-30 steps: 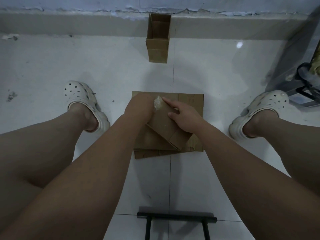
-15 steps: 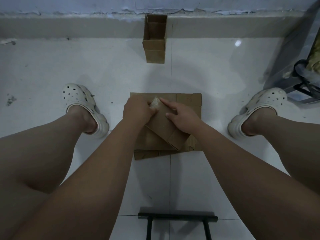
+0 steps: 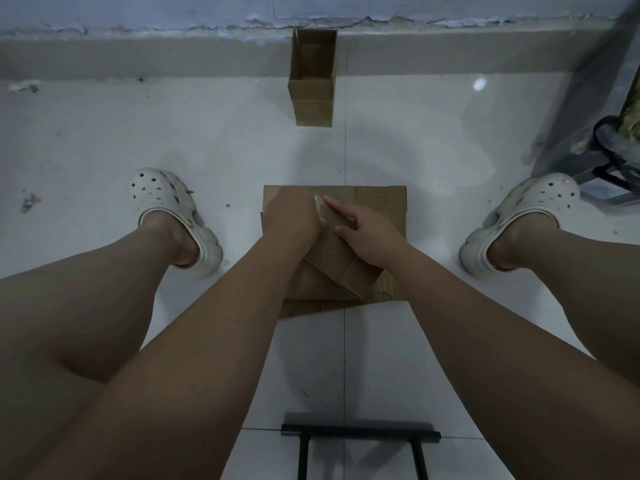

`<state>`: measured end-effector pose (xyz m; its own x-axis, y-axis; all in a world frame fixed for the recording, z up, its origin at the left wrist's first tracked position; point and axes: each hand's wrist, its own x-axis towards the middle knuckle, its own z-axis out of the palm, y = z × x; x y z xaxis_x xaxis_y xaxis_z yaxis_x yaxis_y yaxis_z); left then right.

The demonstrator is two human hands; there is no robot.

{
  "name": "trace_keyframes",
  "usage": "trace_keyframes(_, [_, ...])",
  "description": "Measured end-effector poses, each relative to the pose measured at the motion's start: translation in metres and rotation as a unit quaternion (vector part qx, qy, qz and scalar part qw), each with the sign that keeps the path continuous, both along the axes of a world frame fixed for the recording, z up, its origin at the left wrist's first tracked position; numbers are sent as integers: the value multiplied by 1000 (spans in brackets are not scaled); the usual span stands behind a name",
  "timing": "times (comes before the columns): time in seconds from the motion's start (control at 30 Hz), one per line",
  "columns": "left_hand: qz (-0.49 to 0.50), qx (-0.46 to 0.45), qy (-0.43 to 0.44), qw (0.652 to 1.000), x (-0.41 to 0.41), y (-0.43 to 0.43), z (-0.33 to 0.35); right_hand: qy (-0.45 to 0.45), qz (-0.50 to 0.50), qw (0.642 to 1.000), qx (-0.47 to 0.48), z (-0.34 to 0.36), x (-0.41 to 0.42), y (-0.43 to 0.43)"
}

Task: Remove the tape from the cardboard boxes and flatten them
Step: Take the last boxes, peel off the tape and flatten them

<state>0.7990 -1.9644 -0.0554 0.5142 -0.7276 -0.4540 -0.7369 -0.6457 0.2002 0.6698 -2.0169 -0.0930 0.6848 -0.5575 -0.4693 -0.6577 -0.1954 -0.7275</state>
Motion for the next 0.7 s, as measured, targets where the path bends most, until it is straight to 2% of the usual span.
trace_keyframes(0.13, [34, -28, -18, 999, 0, 8, -2, -8, 2, 1000, 10, -1, -1, 3])
trace_keyframes(0.3, [85, -72, 14, 994, 3, 13, -8, -16, -2, 1000, 5, -3, -2, 1])
trace_keyframes(0.5, [64, -36, 45, 996, 16, 15, -8, -23, -6, 1000, 14, -4, -3, 4])
trace_keyframes(0.7, [61, -58, 56, 995, 19, 15, -10, -12, -6, 1000, 16, -4, -2, 2])
